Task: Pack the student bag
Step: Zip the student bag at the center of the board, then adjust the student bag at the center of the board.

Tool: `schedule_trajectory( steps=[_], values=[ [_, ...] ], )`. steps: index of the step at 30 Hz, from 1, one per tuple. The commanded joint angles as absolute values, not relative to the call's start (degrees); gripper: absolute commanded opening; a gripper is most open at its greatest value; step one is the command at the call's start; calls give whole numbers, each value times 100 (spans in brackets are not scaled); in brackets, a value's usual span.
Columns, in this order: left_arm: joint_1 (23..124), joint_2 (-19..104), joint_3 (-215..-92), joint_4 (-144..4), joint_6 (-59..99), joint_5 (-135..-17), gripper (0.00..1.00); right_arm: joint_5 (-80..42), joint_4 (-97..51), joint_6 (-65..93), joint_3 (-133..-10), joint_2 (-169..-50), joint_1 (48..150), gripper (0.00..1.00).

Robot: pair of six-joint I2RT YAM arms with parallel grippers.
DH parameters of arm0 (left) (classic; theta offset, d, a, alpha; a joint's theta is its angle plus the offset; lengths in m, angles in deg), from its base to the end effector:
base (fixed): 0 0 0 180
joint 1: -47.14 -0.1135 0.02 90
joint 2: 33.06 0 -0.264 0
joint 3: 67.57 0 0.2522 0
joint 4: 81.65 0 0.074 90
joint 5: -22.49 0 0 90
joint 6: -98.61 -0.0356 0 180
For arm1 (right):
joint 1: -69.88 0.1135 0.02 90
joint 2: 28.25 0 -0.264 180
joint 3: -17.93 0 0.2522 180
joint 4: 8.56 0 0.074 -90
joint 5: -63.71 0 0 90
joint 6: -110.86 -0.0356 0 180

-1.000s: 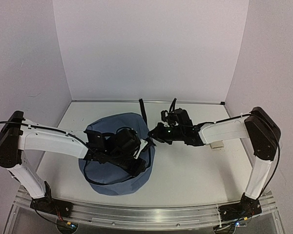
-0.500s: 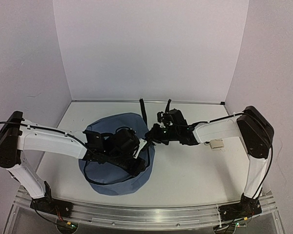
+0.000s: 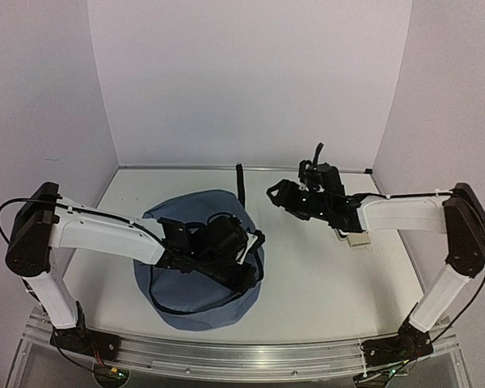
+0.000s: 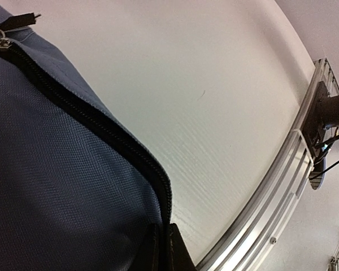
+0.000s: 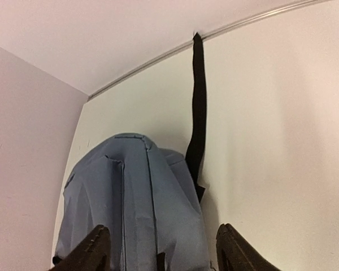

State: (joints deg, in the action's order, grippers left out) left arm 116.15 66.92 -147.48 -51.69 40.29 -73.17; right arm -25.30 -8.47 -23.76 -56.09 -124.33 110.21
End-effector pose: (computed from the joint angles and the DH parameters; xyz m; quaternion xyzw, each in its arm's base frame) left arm 0.1303 -0.3494 0.2031 0.3164 0.8839 -0.2924 0.1821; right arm 0.2918 0.2486 0.2403 0.0262 0.8285 0.3830 0.4078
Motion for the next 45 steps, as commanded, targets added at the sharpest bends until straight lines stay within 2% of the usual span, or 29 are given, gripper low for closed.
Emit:
schedule_trajectory(
  steps=[1,5,7,11,14,20,23,30,33,39,45],
  values=[
    [11717,6963,-15343,-6147,4118,-7733,1,-3459,-1292,-2163,-5309,-11518,11043,72],
    [11715,7099,-15693,-6351,4049,-7472,17,-4002,-1794,-1999,-5150,-10886,11035,77],
    [11716,7090,-15863,-6278,3983,-7193,34,-4158,-1983,-1916,-5083,-10619,11035,78],
    [11625,6782,-15922,-5919,3982,-6402,63,-4079,-2194,-1753,-5038,-10261,11033,80],
    [11254,6461,-15804,-5459,4138,-6402,72,-3597,-2223,-1707,-4966,-10152,11033,82],
    [10506,5759,-15498,-4697,4029,-6268,79,-2296,-2366,-2053,-4571,-10314,11081,81],
    [10242,5544,-15452,-4311,3662,-6239,84,-2064,-2360,-2237,-4309,-10426,11259,80],
    [9829,5564,-15357,-3537,3011,-6935,85,-1199,-1776,-2837,-3642,-10486,11540,78],
    [9831,5639,-15352,-3234,2850,-7081,86,-1048,-1630,-2999,-3541,-10597,11744,76],
    [9837,5744,-15504,-2647,2798,-6311,86,-978,-1481,-3159,-3616,-11043,12171,70],
    [9838,5900,-15505,-2705,2658,-6649,87,-1074,-1351,-3327,-3670,-11316,12423,65]
  ],
)
